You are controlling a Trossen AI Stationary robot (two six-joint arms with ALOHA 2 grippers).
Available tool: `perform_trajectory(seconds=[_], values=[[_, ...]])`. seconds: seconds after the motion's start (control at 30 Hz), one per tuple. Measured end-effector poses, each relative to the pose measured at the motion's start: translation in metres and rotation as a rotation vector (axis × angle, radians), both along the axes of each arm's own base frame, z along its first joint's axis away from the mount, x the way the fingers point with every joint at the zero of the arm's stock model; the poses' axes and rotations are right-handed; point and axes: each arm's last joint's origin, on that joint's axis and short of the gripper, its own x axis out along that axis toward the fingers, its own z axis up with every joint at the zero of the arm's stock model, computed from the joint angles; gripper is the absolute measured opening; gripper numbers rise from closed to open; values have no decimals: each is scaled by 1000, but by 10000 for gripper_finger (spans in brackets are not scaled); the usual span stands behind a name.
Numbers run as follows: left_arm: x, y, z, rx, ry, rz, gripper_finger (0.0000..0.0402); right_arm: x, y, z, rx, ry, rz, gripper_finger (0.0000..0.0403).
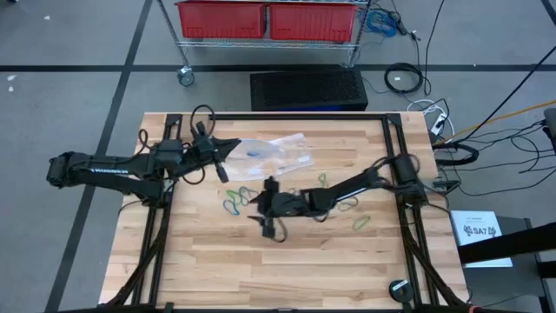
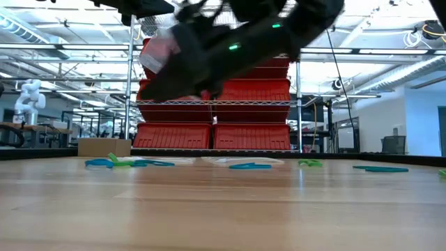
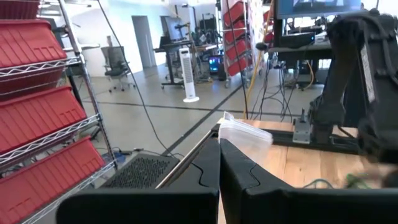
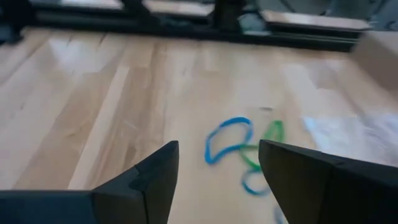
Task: Sort rubber bands
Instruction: Put the blue rubber band into the transparent zip bag
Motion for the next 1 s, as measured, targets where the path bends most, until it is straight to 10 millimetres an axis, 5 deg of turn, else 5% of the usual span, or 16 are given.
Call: perform_trajectory(seconds=[0.37, 0.67, 0.9, 1.0], values=[[-1, -1, 1, 1, -4, -25, 0, 63, 10, -31, -122, 163, 73, 181], [-1, -2, 0, -21, 0, -58, 0, 78, -3, -59, -102, 228, 57, 100], [-1, -2, -1, -21, 4, -58, 0, 79, -11, -57, -70, 244, 52, 11], [-1, -2, -1, -21, 5, -58, 0, 77, -11, -49, -57, 252, 74, 6]])
